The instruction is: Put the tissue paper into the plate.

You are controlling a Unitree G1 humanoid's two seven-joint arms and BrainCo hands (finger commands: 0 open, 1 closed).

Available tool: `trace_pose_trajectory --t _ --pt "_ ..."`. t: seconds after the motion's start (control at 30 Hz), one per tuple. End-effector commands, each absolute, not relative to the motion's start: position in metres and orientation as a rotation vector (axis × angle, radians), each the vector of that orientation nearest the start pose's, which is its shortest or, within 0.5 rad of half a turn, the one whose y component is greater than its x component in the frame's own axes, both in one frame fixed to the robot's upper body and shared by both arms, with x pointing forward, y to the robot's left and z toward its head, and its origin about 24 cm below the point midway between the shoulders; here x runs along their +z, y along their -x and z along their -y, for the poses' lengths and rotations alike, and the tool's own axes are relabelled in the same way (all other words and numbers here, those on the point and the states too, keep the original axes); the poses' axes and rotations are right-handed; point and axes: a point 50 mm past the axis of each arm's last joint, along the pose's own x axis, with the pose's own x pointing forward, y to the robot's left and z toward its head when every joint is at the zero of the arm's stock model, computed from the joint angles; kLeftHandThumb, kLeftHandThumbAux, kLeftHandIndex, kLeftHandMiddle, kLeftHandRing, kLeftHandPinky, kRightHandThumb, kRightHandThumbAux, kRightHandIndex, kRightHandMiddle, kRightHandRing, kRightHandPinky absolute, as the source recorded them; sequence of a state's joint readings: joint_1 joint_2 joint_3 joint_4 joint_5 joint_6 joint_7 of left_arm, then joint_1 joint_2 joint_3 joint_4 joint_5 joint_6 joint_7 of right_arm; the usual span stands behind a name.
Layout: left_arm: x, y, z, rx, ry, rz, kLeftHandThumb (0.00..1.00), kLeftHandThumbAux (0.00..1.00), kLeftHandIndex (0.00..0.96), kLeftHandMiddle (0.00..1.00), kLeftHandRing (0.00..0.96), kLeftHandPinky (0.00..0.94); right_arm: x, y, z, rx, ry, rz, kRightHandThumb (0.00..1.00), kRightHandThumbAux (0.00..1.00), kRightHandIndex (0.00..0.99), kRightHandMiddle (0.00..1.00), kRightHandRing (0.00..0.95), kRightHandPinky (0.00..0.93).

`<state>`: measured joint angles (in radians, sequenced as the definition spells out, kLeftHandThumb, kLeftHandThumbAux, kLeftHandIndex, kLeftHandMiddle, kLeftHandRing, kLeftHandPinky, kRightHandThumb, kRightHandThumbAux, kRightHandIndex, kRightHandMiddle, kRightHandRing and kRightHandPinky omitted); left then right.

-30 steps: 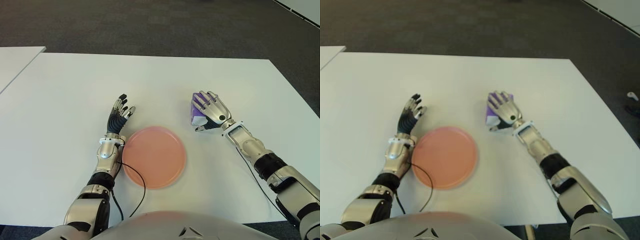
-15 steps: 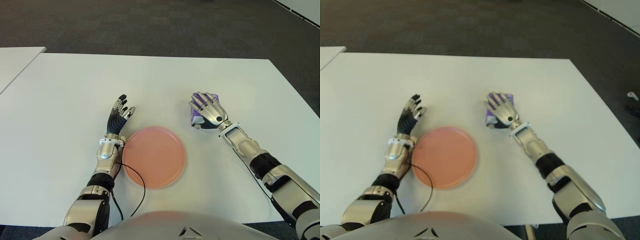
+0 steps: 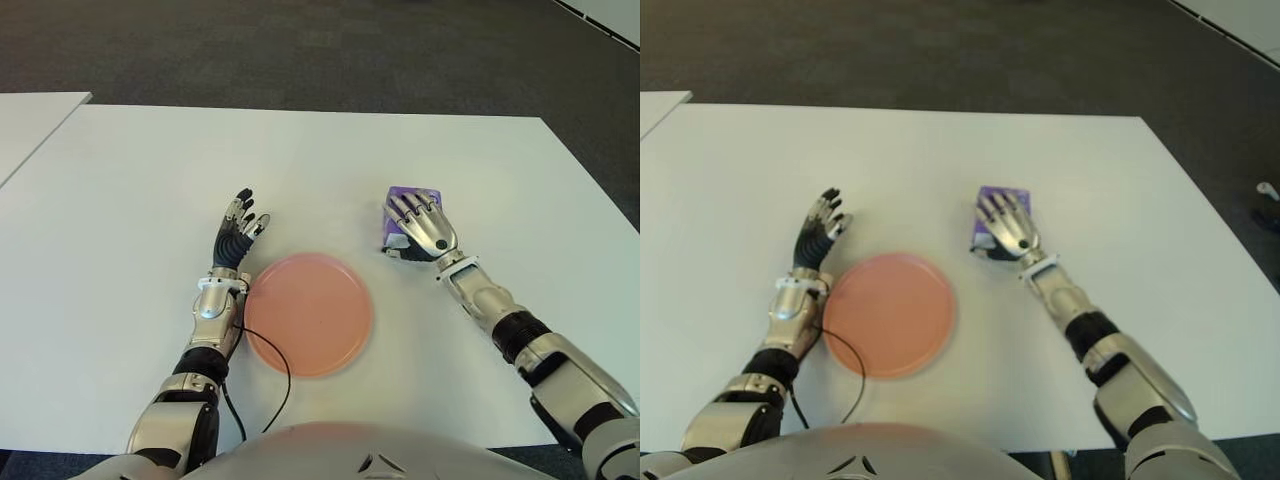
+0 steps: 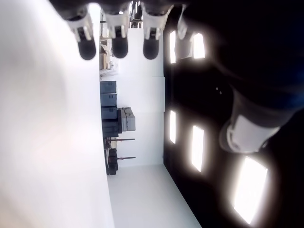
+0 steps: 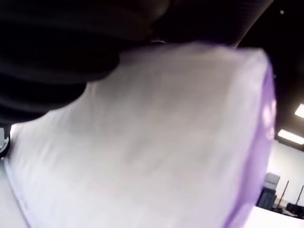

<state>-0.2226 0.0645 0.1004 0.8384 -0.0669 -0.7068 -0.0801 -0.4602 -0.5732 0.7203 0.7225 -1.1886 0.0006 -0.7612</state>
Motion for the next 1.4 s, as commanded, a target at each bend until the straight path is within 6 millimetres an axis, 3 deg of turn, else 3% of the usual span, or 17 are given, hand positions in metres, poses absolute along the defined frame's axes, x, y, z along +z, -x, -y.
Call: trace_pose_trajectory --t 0.03,0.3,0.93,1.13,1.4 --pt "-0.059 -0.225 -0.175 0.029 0.007 -0.101 0.000 0.595 0.000 0.000 0.000 0.000 -0.067 -0.237 0.183 0.501 1.820 0.416 0.828 0.682 0.378 0.500 0.730 0.797" --pt "-0.057 -0.221 -0.174 0.037 0.000 -0.082 0.000 0.604 0.000 0.000 0.000 0.000 -0.074 -0.236 0.183 0.485 1.728 0.281 0.851 0.679 0.392 0.543 0.802 0.812" --pt "-0.051 -0.218 -0.177 0.054 -0.004 -0.062 0.000 0.584 0.000 0.000 0.000 0.000 -0.092 -0.223 0.179 0.532 1.559 0.001 0.853 0.678 0.397 0.533 0.766 0.769" --pt "-0.049 -0.218 -0.180 0.054 -0.008 -0.056 0.000 0.582 0.000 0.000 0.000 0.000 -0.099 -0.217 0.171 0.524 1.411 -0.151 0.854 0.678 0.397 0.532 0.792 0.771" --pt "-0.047 -0.220 -0.181 0.054 -0.006 -0.053 0.000 0.595 0.000 0.000 0.000 0.000 -0.103 -0.212 0.168 0.524 1.389 -0.173 0.856 0.678 0.398 0.534 0.801 0.762"
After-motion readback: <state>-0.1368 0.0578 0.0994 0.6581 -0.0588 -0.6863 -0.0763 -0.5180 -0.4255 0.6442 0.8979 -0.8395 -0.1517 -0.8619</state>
